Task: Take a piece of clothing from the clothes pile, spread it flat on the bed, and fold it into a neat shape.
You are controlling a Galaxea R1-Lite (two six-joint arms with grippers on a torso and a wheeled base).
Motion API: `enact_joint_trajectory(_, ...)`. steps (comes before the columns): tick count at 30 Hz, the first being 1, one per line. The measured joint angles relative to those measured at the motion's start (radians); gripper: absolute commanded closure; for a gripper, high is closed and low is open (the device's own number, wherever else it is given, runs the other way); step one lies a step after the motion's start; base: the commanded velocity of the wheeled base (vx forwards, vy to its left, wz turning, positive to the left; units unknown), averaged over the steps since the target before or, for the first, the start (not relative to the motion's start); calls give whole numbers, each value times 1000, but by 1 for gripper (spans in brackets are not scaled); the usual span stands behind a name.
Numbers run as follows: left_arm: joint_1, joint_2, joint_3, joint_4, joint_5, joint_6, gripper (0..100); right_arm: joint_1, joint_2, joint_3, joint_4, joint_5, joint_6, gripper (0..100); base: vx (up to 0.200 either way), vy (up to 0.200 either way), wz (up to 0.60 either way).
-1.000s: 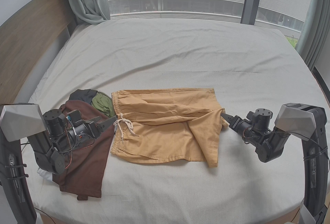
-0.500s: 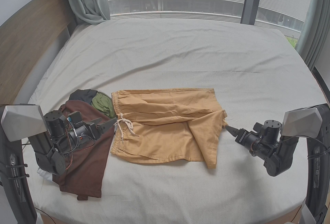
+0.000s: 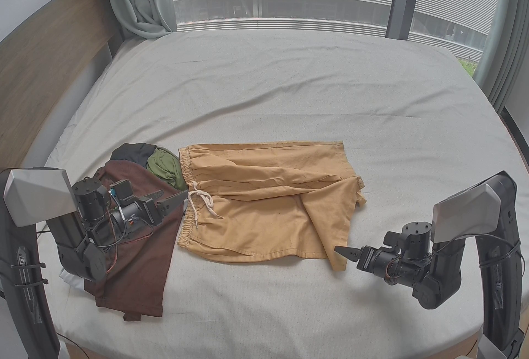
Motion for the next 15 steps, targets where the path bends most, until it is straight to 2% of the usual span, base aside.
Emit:
enact_joint_trajectory(12,2,4,-2,0,0,0,0,73,-5,-8,5,-6,4,0,0,0,0)
enact_joint_trajectory(13,2,4,-3,0,0,0,0,73,-9,-6,5,-6,3,100,0,0,0)
enact_joint_trajectory(15,2,4,-4,0,0,0,0,75,-17,-2,6,-7,4,100,0,0,0)
